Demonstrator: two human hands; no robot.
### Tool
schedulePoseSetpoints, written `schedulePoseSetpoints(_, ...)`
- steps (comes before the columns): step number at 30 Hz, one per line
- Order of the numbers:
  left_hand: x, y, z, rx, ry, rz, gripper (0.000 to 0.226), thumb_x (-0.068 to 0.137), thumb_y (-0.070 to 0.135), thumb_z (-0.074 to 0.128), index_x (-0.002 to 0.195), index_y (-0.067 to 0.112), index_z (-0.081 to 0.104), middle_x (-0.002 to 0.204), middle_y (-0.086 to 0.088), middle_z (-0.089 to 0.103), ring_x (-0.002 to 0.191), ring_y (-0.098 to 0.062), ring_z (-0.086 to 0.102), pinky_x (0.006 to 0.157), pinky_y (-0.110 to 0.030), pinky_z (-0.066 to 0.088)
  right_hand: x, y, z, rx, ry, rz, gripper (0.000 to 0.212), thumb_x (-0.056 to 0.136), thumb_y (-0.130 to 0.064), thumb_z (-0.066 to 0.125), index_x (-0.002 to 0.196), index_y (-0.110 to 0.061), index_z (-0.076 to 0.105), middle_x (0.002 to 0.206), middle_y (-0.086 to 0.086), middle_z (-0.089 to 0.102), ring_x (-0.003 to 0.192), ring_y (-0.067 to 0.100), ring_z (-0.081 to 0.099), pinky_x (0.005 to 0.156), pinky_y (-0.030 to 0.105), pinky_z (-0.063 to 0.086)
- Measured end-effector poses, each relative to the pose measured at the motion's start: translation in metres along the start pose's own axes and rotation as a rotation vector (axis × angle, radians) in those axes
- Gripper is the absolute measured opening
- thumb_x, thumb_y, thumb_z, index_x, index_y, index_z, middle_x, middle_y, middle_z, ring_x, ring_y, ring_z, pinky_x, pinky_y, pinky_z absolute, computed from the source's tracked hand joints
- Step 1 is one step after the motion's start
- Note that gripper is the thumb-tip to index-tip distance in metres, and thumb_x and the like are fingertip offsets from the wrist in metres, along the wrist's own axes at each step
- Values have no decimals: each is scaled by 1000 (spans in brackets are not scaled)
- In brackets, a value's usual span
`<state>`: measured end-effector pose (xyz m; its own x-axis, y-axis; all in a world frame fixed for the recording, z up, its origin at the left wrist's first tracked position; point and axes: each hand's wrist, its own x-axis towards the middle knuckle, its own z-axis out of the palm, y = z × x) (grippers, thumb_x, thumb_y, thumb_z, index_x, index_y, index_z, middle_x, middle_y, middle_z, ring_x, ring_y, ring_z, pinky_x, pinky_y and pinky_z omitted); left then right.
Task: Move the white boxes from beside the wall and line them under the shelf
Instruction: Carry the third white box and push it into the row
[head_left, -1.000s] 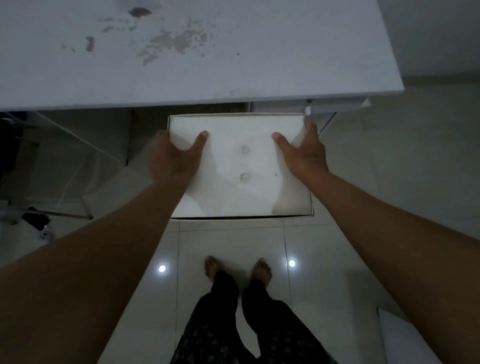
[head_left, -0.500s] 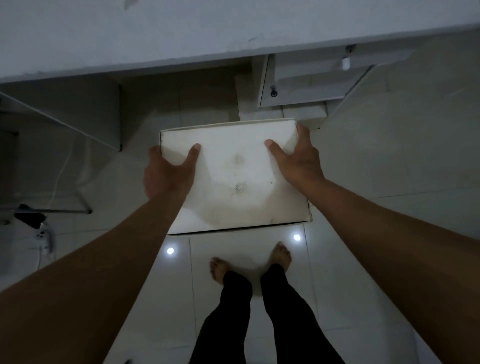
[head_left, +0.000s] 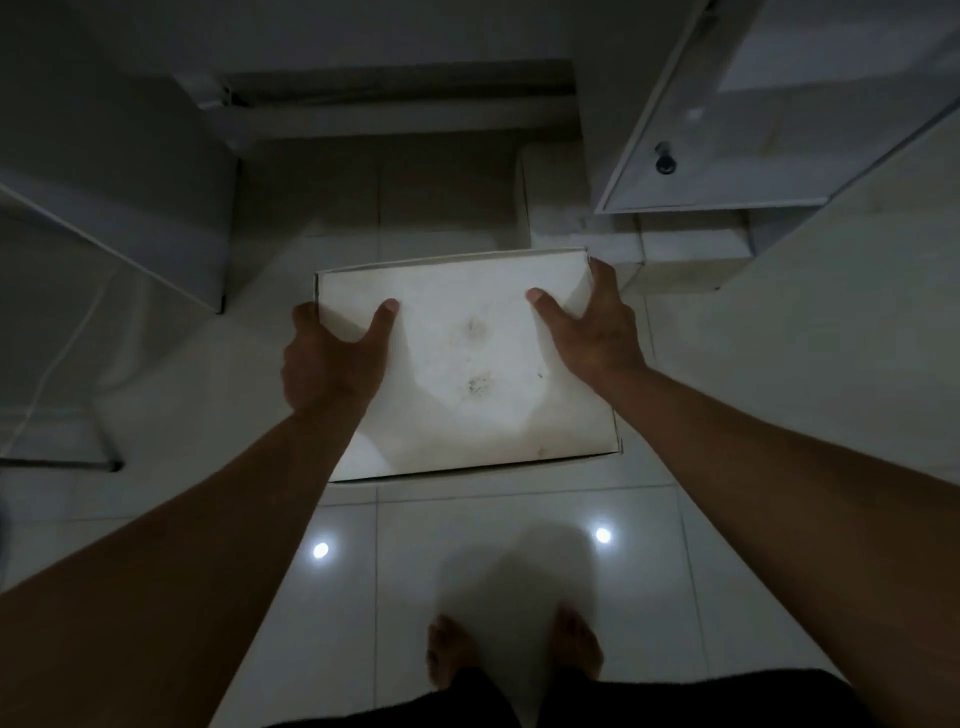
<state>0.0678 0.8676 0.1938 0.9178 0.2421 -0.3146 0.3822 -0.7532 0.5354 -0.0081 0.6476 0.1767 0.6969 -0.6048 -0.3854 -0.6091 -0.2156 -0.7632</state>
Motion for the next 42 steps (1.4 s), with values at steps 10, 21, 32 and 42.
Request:
schedulePoseSetpoints(10,90,-92,150,-12,-10,16,91,68,77,63,135,21,40,128,-12,58,115,-38,56,97,-47,47,88,136,113,8,56,-49,77,85,-54,66,146,-23,31,133,6,54,120,24,52,85,16,33)
schedulePoseSetpoints(21,138,-126,247,30,8,63,93,68,80,60,137,21,40,129,-11,58,115,-37,56,95,-45,45,150,207,160,-20,110,-80,77,84,-55,67,145,-22,32,133,11,53,120,28,51,95,28,40)
schedulePoseSetpoints(32,134,-137,243,268,-95,538,121,63,91,50,156,28,3,164,-7,4,149,-29,8,116,-53,16,156,202,173,-358,189,-350,69,98,-41,50,154,-15,20,161,8,17,147,25,15,119,43,17)
schedulePoseSetpoints(42,132,-159,211,800,-479,1054,133,51,97,50,155,35,-4,161,5,-21,146,-11,-22,120,-43,-8,174,198,175,-747,48,-554,61,99,-48,35,152,-20,25,159,6,22,148,27,9,119,54,6)
